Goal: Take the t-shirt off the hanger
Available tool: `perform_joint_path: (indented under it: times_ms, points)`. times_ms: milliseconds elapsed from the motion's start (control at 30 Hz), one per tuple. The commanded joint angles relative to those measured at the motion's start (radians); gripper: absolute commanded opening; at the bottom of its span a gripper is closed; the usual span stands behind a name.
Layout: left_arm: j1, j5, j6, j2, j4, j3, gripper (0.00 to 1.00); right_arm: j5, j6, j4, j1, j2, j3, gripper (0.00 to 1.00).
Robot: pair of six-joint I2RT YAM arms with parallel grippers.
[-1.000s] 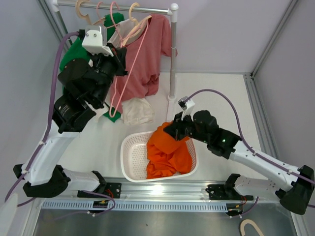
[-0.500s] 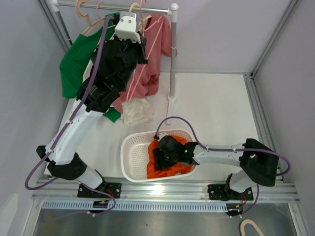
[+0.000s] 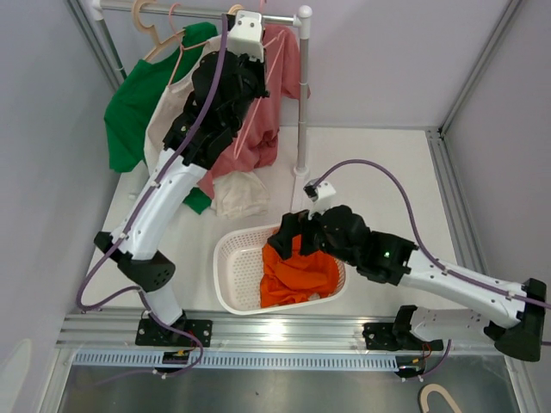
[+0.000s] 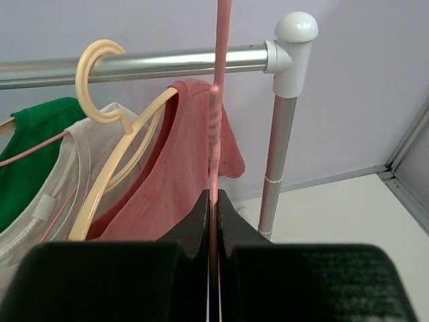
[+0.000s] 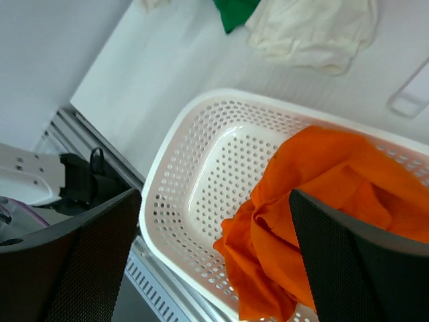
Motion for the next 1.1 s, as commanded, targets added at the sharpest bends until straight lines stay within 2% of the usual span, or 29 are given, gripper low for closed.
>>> perform_joint_path:
  times_ms: [0,67,100,133,267,567,900,1033,1067]
  points:
    - [0.033,0.043,-0.003,0.042,0.009,0.094,0.01,0.069,-0.026,-0.066,-0.012,-0.06,0.037,0.96]
    - [0.049,0.062,-0.003,0.081,0.012,0.129,0.01,0.089,-0.027,-0.08,-0.013,-0.095,0.038,0.93]
    - [0.054,0.072,-0.004,0.09,0.014,0.134,0.01,0.102,-0.027,-0.083,-0.013,-0.109,0.038,0.86]
    - [0.062,0.085,-0.004,0.104,0.032,0.133,0.01,0.125,-0.027,-0.086,-0.013,-0.12,0.037,0.85]
    - [0.071,0.099,0.02,0.14,0.087,0.137,0.01,0.194,-0.019,-0.097,-0.015,-0.185,0.023,0.83]
    - [0.103,0.157,0.024,0.226,0.144,0.162,0.01,0.243,-0.027,-0.14,-0.021,-0.288,0.002,0.85]
    - [0.111,0.2,-0.03,0.231,0.114,0.11,0.01,0.231,-0.025,-0.132,-0.026,-0.29,0.002,0.86]
    - [0.109,0.214,-0.039,0.228,0.098,0.097,0.2,0.223,-0.022,-0.132,-0.027,-0.296,-0.004,0.87]
    - [0.111,0.211,-0.042,0.225,0.097,0.097,0.23,0.223,-0.022,-0.131,-0.027,-0.298,-0.006,0.86]
